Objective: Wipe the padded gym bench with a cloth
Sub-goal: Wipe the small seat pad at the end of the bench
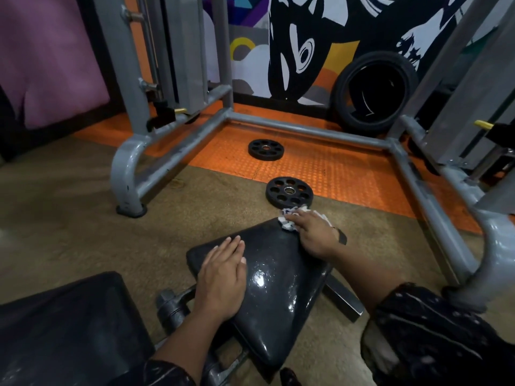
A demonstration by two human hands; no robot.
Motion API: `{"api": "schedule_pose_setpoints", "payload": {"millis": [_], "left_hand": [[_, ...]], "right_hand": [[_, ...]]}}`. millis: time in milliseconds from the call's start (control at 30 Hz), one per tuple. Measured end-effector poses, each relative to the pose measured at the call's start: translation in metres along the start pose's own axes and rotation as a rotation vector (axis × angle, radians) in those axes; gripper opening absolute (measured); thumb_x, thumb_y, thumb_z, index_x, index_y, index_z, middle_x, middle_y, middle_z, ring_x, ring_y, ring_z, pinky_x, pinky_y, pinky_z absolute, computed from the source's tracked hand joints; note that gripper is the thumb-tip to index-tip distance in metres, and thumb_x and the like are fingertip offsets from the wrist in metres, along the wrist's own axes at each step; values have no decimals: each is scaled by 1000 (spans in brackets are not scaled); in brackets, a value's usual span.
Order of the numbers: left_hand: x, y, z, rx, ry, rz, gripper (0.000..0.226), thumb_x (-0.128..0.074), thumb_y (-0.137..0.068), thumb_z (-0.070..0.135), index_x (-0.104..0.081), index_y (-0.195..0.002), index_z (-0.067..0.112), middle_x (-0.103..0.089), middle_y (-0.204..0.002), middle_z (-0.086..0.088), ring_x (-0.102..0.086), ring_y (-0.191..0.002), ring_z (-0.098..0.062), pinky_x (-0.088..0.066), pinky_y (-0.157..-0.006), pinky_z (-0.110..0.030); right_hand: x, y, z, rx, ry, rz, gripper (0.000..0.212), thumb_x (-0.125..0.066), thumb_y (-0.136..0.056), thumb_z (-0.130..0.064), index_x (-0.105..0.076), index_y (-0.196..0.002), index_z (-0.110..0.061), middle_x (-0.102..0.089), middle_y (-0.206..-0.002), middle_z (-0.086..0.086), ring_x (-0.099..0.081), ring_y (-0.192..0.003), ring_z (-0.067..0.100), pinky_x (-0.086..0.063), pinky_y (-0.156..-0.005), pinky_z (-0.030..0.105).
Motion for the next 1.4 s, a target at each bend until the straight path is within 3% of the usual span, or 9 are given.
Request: {"api": "schedule_pose_setpoints", "payload": {"millis": [233,467,667,800,900,1033,1133,1267,1400], "left_hand": [[0,0,3,-9,-23,-15,76,1,-84,48,-35,-146,21,-27,-154,11,-15,-143,0,2,-114,-18],[-3,-1,3,-14,-71,-51,79,5,-83,51,-29,-148,21,-21,-156,12,-7,-141,4,2,-116,-20],[-6,1,3,-7,-100,-69,81,9,-83,53,-25,-149,21,-16,-157,12,-5,-144,1,2,-117,-22],[-6,2,5,-4,-105,-70,81,10,-83,52,-24,-149,20,-16,-158,11,-6,-144,0,0,-118,-24],[-4,2,3,-2,-88,-63,80,10,-84,52,-26,-149,20,-18,-157,11,-7,-144,0,-1,-118,-23],[-3,2,5,-14,-83,-56,79,9,-85,52,-27,-148,20,-19,-157,11,-7,-143,1,1,-116,-22],[-3,3,5,-19,-71,-50,78,6,-87,52,-30,-147,18,-21,-156,10,-9,-143,0,-1,-117,-23],[-4,2,5,-8,-85,-59,80,9,-85,52,-27,-148,19,-19,-157,11,-7,-144,0,-1,-118,-24],[-2,1,6,-5,-84,-59,82,10,-83,52,-28,-148,19,-19,-157,11,-8,-144,0,0,-117,-22]], "right_hand": [[12,59,25,111,-310,-108,43,-46,-99,-16,-50,-126,-48,-36,-147,-19,-21,-144,8,-8,-120,33],[-13,21,-16,-47,126,-74,44,-30,-100,-32,-37,-142,-42,-23,-158,-13,-13,-147,23,-12,-117,46],[8,66,28,38,-369,-100,41,-45,-98,-22,-50,-127,-51,-33,-151,-15,-17,-144,7,-5,-120,35],[3,8,38,-169,-52,-45,40,-40,-100,-28,-46,-140,-35,-31,-156,-7,-22,-145,24,-17,-118,45],[-11,20,-8,-34,56,-67,42,-35,-101,-28,-41,-141,-40,-26,-157,-11,-16,-147,22,-13,-117,48],[0,83,-6,184,-240,-139,42,-39,-98,-28,-43,-131,-55,-28,-150,-22,-16,-145,8,-6,-119,37],[13,63,28,29,-389,-80,45,-46,-97,-16,-54,-124,-51,-38,-149,-13,-25,-143,11,-9,-120,34],[5,15,17,-176,4,-3,42,-36,-101,-25,-44,-142,-32,-29,-157,-6,-20,-145,24,-15,-118,45],[-11,40,-25,-9,33,-103,44,-33,-102,-27,-36,-144,-39,-20,-159,-13,-9,-148,20,-8,-116,46]]}}
Point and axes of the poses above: each hand's wrist, its own y-axis away from the middle knuckle, its own x-axis out of the back of the hand, z = x × y, the point moved 8 cm from there along -y, towards the middle knuckle
